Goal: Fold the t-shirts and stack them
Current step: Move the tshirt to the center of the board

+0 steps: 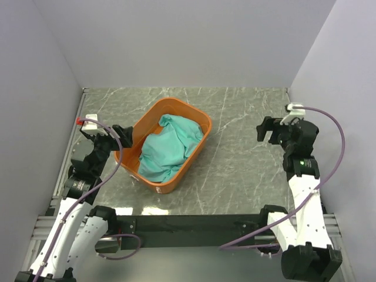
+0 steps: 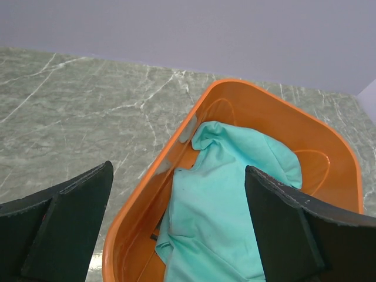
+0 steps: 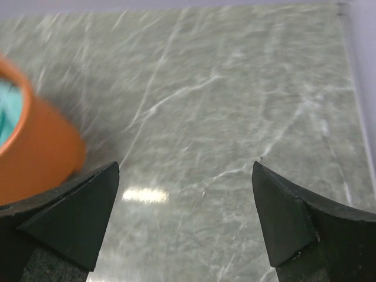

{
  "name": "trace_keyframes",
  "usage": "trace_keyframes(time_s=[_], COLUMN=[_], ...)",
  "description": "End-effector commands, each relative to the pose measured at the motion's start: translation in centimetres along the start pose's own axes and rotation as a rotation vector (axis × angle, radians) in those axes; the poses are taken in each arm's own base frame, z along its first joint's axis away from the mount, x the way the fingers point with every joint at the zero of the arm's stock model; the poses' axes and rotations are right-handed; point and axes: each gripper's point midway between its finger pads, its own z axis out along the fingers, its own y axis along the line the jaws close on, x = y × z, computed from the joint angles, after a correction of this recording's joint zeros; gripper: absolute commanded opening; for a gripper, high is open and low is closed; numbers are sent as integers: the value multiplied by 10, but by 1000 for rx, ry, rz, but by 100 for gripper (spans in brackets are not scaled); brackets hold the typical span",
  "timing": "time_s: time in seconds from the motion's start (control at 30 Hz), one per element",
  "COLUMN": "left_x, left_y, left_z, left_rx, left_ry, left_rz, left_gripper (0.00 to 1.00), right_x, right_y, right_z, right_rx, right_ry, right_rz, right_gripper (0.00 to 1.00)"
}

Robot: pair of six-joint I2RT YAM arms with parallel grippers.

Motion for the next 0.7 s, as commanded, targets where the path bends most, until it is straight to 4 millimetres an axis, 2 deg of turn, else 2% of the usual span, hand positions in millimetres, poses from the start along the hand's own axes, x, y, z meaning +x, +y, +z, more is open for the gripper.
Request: trace_keyframes(time_s=[0.0, 0.03, 0.1, 0.13, 0.17, 0.2, 0.23, 0.27, 0.3, 0.33, 0.37, 0.4, 0.43, 0.47, 0.5, 0.53, 0.57, 0.6, 0.63, 0.67], left_x=[-29, -30, -29, -27, -26, -26, -24, -23, -22, -21, -20, -20, -20, -20, -20, -19, -20, -20, -20, -21], left_y=[-8, -8, -9, -10, -11, -12, -13, -15, -14, -14, -17, -17, -17, -17, -16, -16, -15, -15, -15, -15], left_z=[-4, -5, -4, -2, -2, -1, 0, 0, 1, 1, 2, 2, 1, 2, 2, 2, 1, 1, 0, 0], left_rx=[26, 24, 28, 40, 46, 52, 56, 66, 65, 64, 80, 83, 83, 83, 81, 77, 75, 72, 74, 74], left_ry=[-87, -89, -84, -73, -70, -70, -62, -58, -54, -51, -43, -44, -42, -42, -43, -43, -46, -46, -45, -48], left_rz=[5, 8, 11, 17, 19, 21, 24, 28, 29, 33, 36, 36, 41, 43, 44, 45, 45, 47, 48, 48], left_gripper=[99, 99, 99, 99, 99, 99, 99, 99, 99, 99, 99, 99, 99, 99, 99, 99, 99, 99, 99, 99], right_x=[-21, -13, -8, 1, 8, 13, 16, 20, 13, 22, 23, 16, 25, 26, 21, 28, 30, 24, 33, 35], right_y=[52, 87, 110, 127, 152, 162, 171, 187, 197, 204, 213, 227, 236, 242, 260, 264, 271, 287, 290, 296], right_z=[-7, -13, -23, -24, -37, -45, -40, -45, -45, -36, -34, -34, -26, -22, -24, -10, -7, -8, 5, 8], right_rx=[-314, -549, -653, -723, -879, -943, -975, -1040, -1069, -1095, -1116, -1120, -1132, -1124, -1143, -1105, -1092, -1099, -1071, -1061], right_ry=[-4, -6, 51, 77, 39, 56, 68, 67, 56, 99, 108, 99, 138, 150, 131, 168, 189, 171, 216, 238], right_rz=[-177, -376, -464, -515, -652, -678, -670, -683, -710, -719, -742, -782, -791, -800, -824, -842, -833, -843, -845, -823], right_gripper=[100, 100, 100, 100, 100, 100, 100, 100, 100, 100, 100, 100, 100, 100, 99, 99, 98, 97, 96, 95])
